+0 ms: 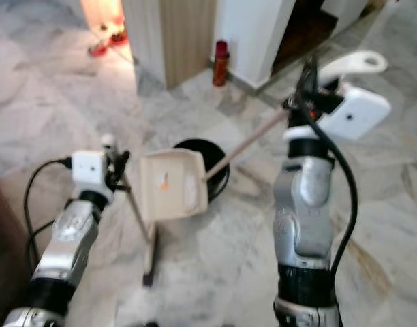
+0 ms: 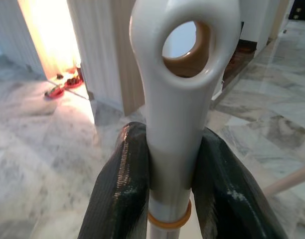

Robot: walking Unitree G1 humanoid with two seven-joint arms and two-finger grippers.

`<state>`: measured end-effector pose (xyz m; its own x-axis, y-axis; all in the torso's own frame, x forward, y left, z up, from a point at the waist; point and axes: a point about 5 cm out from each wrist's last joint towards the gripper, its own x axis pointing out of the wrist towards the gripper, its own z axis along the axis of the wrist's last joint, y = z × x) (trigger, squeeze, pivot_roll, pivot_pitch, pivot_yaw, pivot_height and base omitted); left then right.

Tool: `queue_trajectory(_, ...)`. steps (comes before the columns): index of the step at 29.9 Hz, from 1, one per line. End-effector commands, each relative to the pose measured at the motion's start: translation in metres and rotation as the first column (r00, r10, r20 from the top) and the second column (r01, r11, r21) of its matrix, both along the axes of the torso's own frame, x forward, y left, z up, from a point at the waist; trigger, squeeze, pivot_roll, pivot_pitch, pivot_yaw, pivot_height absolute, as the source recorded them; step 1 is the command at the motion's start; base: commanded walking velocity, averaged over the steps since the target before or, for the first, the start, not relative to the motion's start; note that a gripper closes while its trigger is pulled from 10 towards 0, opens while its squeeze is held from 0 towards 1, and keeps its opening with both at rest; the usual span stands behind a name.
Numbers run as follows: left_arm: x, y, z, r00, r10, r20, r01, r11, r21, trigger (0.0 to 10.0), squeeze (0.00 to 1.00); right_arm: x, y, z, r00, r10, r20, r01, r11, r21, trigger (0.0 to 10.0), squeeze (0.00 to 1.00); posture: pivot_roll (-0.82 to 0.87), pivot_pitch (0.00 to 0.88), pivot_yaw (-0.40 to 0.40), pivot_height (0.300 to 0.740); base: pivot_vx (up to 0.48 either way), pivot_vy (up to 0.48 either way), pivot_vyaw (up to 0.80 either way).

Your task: Sweep floor

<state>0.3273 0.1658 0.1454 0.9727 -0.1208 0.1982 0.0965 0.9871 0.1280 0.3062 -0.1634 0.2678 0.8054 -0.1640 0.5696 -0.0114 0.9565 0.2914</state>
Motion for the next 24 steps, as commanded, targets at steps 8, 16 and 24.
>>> queue_trajectory(8, 0.0010, -0.0067, 0.0106, 0.999, -0.021, 0.048, 0.021, 1.000, 0.002, 10.0, 0.00, -0.0076, -0.0050, 0.0133, 0.997, -0.017, 0.076, 0.016, 1.000, 0.010, 10.0, 0.00, 0.16, 0.154, -0.080, 0.740, 0.442, 0.000, 0.00)
queue_trajectory(16, 0.0033, -0.0008, 0.0115, 0.999, -0.007, 0.044, 0.007, 1.000, 0.018, 10.0, 0.00, -0.0070, -0.0045, 0.0105, 0.998, -0.009, 0.068, 0.008, 1.000, 0.012, 10.0, 0.00, 0.17, 0.154, -0.080, 0.740, 0.441, 0.000, 0.00)
queue_trajectory(24, 0.0028, 0.0012, 0.0098, 0.999, -0.001, 0.039, 0.000, 1.000, 0.024, 10.0, 0.00, -0.0072, -0.0050, 0.0091, 0.998, -0.006, 0.066, 0.005, 1.000, 0.012, 10.0, 0.00, 0.17, 0.154, -0.082, 0.740, 0.440, 0.000, 0.00)
